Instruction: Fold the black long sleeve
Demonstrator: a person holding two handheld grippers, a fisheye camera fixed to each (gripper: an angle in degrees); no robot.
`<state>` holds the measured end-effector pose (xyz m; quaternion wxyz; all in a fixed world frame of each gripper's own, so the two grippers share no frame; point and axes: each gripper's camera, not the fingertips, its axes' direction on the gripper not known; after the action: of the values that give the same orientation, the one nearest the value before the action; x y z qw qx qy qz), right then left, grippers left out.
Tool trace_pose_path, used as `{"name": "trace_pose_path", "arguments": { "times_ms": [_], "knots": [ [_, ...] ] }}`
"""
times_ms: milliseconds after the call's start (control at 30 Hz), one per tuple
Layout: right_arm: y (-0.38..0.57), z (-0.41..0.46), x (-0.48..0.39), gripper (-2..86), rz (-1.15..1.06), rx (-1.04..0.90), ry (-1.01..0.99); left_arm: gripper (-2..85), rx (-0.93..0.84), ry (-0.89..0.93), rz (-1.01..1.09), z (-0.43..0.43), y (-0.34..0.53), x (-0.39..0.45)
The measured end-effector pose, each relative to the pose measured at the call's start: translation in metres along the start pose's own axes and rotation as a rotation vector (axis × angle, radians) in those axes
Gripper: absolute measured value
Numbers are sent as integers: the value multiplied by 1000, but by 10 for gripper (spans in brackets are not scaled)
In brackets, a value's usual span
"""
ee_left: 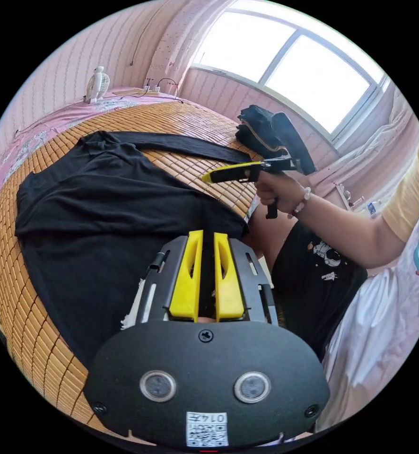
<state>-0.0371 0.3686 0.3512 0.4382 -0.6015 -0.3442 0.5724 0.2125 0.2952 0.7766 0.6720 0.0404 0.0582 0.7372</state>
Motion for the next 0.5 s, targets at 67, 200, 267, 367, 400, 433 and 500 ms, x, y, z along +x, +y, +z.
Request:
{"name": "trace_pose_path", "arguments": {
  "times_ms": [67, 200, 267, 367, 400, 433, 500],
  "knots": [
    [5, -27, 35, 81, 115, 193, 28, 48, -12, -43, -1, -9, 0, 7],
    [33, -59, 102, 115, 391, 448, 337, 50, 3, -93, -12, -20, -21, 12],
    [48, -63, 128, 120, 504, 472, 372, 52, 12, -114, -10, -20, -42, 13],
    [59, -75, 155, 107, 578, 516, 357, 59, 16, -96, -1, -15, -87, 15],
    [62, -77, 162, 104, 602, 525, 401, 62, 25, -88, 6, -11, -107, 15],
    [64, -79, 166, 103, 615, 532, 405, 64, 35, -80, 14, -5, -126, 16],
    [71, -83, 187, 105, 677, 563, 358, 65, 45, -62, 24, 5, -154, 18]
  ]
}}
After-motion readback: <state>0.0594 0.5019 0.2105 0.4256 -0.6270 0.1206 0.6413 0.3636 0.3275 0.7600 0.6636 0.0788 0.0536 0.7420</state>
